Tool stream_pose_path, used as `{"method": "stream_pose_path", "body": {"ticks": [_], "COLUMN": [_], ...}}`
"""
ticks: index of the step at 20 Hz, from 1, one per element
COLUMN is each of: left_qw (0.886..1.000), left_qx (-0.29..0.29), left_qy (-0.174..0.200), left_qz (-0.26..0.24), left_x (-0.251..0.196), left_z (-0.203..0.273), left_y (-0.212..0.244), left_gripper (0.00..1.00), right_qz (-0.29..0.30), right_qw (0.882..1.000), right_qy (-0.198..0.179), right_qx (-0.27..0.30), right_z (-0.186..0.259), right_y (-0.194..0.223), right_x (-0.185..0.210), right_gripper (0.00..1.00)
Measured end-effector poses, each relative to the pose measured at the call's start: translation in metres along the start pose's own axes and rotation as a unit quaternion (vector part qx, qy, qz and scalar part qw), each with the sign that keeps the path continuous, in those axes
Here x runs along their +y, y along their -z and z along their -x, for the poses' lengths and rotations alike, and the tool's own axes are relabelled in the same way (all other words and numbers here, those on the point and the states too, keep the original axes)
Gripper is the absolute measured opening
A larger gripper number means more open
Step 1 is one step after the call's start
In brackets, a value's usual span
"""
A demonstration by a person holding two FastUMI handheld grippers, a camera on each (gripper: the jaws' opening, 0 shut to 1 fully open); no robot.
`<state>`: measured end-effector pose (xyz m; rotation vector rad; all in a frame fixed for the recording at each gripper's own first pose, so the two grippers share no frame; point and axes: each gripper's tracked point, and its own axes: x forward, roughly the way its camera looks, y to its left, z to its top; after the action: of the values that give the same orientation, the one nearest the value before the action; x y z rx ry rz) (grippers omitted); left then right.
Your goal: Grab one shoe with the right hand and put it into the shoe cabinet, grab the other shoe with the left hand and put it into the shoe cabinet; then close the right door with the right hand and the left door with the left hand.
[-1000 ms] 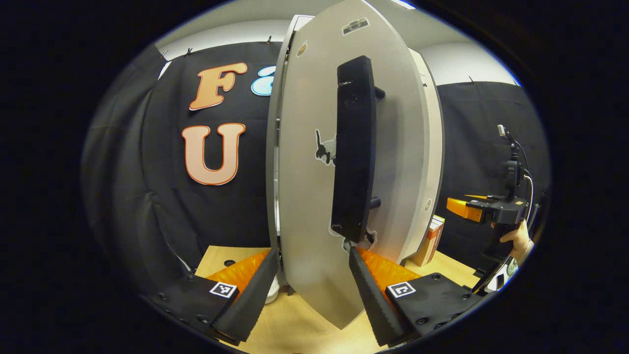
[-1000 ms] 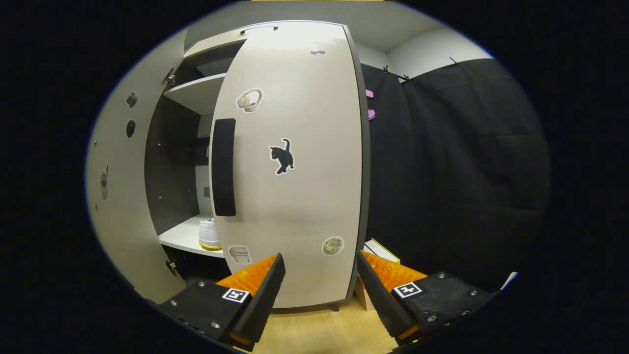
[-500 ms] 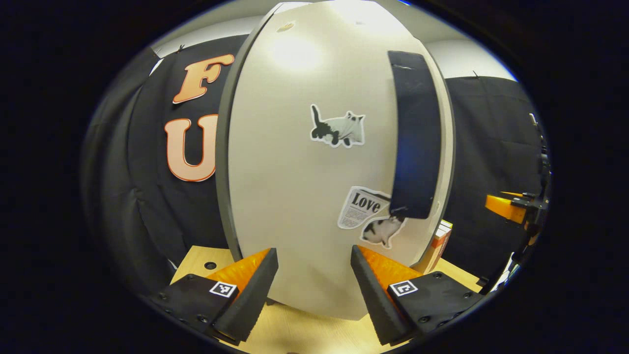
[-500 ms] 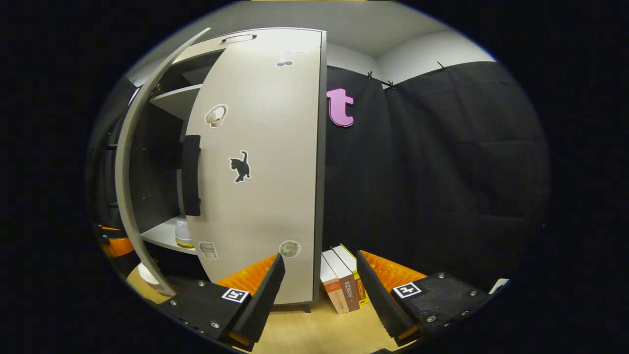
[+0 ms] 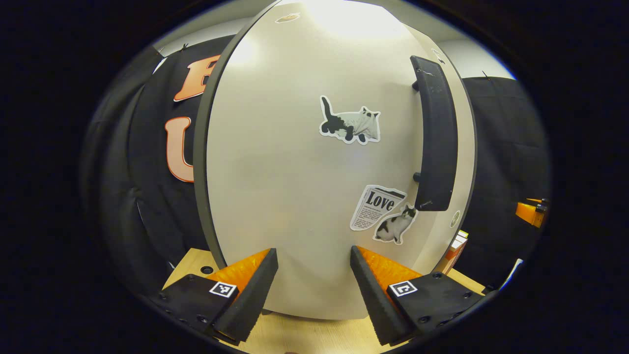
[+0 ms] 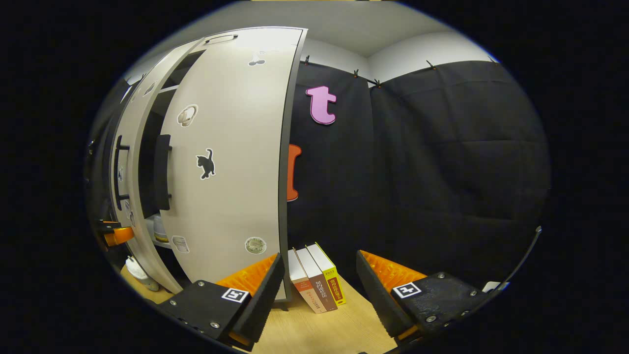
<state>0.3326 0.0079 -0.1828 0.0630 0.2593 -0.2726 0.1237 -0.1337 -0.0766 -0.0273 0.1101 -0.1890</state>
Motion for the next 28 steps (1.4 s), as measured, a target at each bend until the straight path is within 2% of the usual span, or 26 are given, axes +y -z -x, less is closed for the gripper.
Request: {"method": "stream_pose_path", "body": {"ticks": [8,12,19,23,24,28], "left_qw": [0.999,0.999,0.998,0.995,0.994,0.988], "left_qx": [-0.010,-0.011,-0.043,-0.067,-0.075,-0.105], "left_qy": [-0.031,-0.048,-0.049,-0.072,-0.078,-0.110], "left_qz": [-0.009,-0.012,-0.022,-0.026,-0.024,-0.026], "left_x": [-0.012,-0.019,-0.029,-0.021,-0.018,-0.002], "left_z": [-0.025,-0.023,0.050,0.106,0.118,0.168], "left_y": [0.001,-0.011,-0.084,-0.133,-0.143,-0.177], "left_gripper": [0.97,0.97,0.97,0.96,0.99,0.96], "right_qz": [-0.012,-0.030,-0.033,-0.014,-0.013,-0.018], "right_qw": [1.000,0.999,0.997,0.995,0.995,0.991], "right_qy": [-0.012,-0.030,-0.059,-0.083,-0.091,-0.117], "right_qx": [-0.008,-0.003,-0.024,-0.045,-0.050,-0.068], "right_z": [-0.008,-0.012,-0.006,0.002,0.006,0.024], "right_y": [-0.014,-0.026,-0.080,-0.112,-0.118,-0.138], "right_x": [-0.013,-0.014,-0.022,-0.027,-0.026,-0.027], "right_gripper": [0.91,0.91,0.91,0.91,0.91,0.91]}}
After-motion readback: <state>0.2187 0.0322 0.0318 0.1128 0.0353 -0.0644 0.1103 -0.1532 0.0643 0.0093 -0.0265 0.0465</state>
